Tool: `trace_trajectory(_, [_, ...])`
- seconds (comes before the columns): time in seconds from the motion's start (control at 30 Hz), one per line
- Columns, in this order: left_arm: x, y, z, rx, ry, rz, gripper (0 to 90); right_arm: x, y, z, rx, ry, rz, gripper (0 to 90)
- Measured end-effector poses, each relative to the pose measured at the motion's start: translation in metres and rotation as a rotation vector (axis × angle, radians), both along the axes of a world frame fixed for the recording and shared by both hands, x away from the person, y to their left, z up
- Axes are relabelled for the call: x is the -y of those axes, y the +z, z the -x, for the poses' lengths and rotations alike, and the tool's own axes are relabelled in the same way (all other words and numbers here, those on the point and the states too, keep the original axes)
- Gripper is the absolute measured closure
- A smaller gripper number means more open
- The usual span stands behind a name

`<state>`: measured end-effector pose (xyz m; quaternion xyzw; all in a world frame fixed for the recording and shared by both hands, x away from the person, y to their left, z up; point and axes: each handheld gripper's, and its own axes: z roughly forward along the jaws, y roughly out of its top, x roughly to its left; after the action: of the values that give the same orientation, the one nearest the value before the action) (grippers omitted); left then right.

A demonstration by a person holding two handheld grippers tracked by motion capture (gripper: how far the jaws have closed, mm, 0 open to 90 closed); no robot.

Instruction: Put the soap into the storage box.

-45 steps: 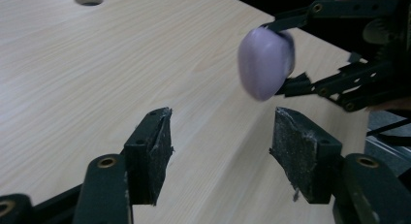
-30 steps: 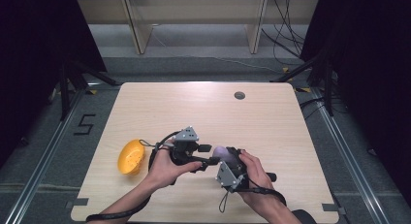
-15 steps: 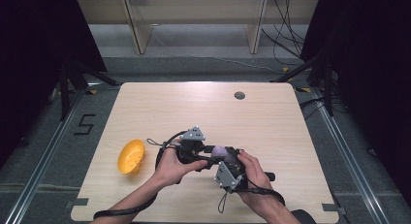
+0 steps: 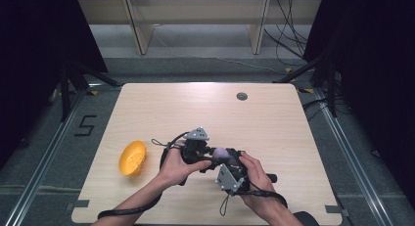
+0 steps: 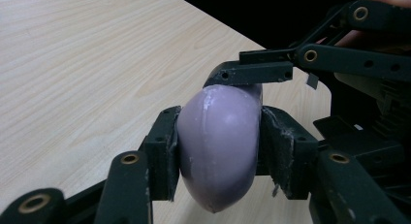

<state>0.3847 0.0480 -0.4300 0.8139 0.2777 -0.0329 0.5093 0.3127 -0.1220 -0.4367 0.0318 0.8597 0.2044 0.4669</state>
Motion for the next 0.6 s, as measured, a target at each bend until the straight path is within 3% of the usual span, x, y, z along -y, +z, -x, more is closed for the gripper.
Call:
trace_trajectory(0.17, [-0.003,0.003,0.002,0.002,-0.002,0.014,57.7,0.0,0.0,0.001,-0.003,-0.014,-0.008,50.2])
trace_trajectory(0.23, [-0.003,0.004,0.002,0.0,-0.007,0.009,58.1,0.0,0.0,0.003,-0.017,-0.024,-0.037,50.2])
trace_trajectory(0.3, [-0.004,0.005,0.003,0.008,0.005,-0.001,58.3,-0.001,0.0,0.001,-0.003,-0.008,-0.02,50.2])
trace_trajectory(0.37, [-0.004,0.005,0.004,0.009,0.01,0.003,58.5,-0.001,0.0,0.003,-0.019,-0.017,-0.037,50.2])
trace_trajectory(0.53, [-0.003,0.009,0.008,0.043,0.022,-0.022,58.8,-0.002,0.001,0.002,-0.011,-0.009,-0.036,50.1])
trace_trajectory(0.57, [-0.003,0.011,0.008,0.052,0.027,-0.035,58.8,-0.003,-0.001,0.003,-0.029,-0.034,-0.069,50.0])
trace_trajectory(0.6, [-0.002,0.011,0.009,0.057,0.032,-0.034,58.8,-0.003,0.0,0.003,-0.03,-0.028,-0.07,49.8])
